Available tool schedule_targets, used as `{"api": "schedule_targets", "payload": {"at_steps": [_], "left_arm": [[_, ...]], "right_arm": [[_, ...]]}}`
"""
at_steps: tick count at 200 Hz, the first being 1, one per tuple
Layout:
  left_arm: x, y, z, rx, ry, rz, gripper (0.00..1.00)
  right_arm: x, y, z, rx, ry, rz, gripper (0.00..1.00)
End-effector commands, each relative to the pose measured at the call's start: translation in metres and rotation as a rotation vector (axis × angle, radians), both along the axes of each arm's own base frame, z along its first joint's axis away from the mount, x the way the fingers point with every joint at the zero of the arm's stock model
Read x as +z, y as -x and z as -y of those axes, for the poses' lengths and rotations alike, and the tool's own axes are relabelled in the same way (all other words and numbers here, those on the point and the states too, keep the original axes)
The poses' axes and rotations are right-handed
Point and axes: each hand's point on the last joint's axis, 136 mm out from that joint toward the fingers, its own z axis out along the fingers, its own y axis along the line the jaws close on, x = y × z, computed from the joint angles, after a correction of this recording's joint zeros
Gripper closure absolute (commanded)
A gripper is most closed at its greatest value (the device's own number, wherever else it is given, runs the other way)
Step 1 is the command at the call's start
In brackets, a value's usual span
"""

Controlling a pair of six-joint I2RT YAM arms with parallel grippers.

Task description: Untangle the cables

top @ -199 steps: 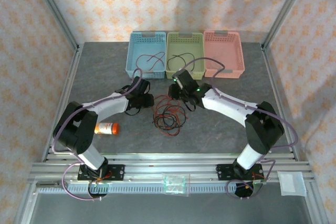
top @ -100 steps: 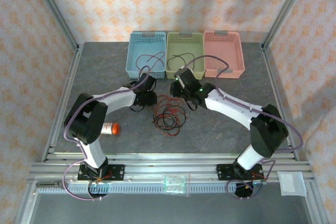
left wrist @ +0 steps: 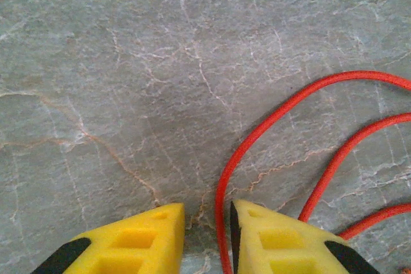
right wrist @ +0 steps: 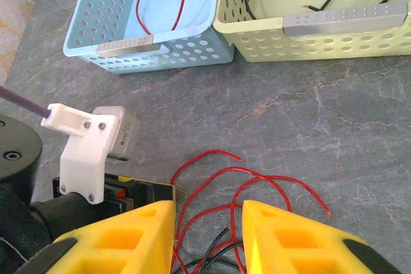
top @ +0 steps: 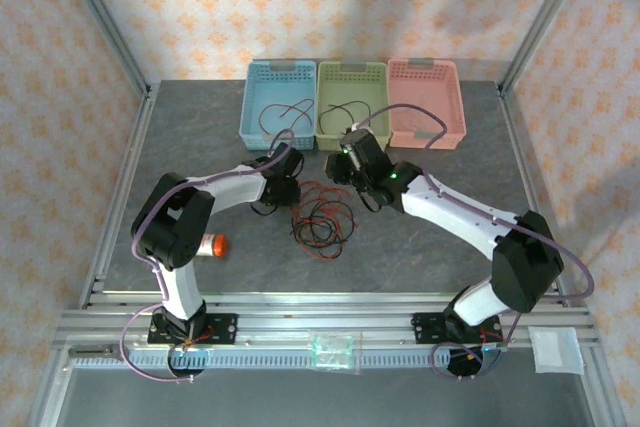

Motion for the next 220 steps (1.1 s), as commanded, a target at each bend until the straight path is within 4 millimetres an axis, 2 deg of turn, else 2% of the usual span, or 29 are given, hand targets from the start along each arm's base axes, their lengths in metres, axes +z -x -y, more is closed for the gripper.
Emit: {"api": "schedule_targets", "payload": {"at_steps": [1,41,66,90,141,186,220], "left_arm": [[-0.007,0.003,-0.002,-0.012,-0.043,-0.021,0.73],[-0.018,0.008,-0.005,-0.01,-0.069,-0.038,0.72],[-0.026,0.012,-0.011,-0.022,-0.144,-0.055,0.72],[-0.025,0.015,-0.016,-0.029,-0.193,-0.053,0.74],[-0.03,0.018,-0.015,-0.02,-0.178,-0.06,0.88],[-0.003,0.007,-0.017,-0.004,-0.181,0.011,0.98],[0.046,-0.005,-0.017,0.025,-0.14,0.142,1.0]], "right_arm": [[0.004,0.001,0.005,-0.011,0.019,0.031,0.67],[0.003,0.002,0.007,-0.014,0.023,0.03,0.67],[0.002,0.003,0.01,-0.024,0.03,0.03,0.67],[0.003,0.002,0.013,-0.037,0.035,0.033,0.67],[0.005,0.002,0.019,-0.068,0.034,0.044,0.67],[0.019,0.001,0.041,-0.163,0.022,0.12,0.67],[0.027,0.005,0.051,-0.196,-0.034,0.18,0.66]]}}
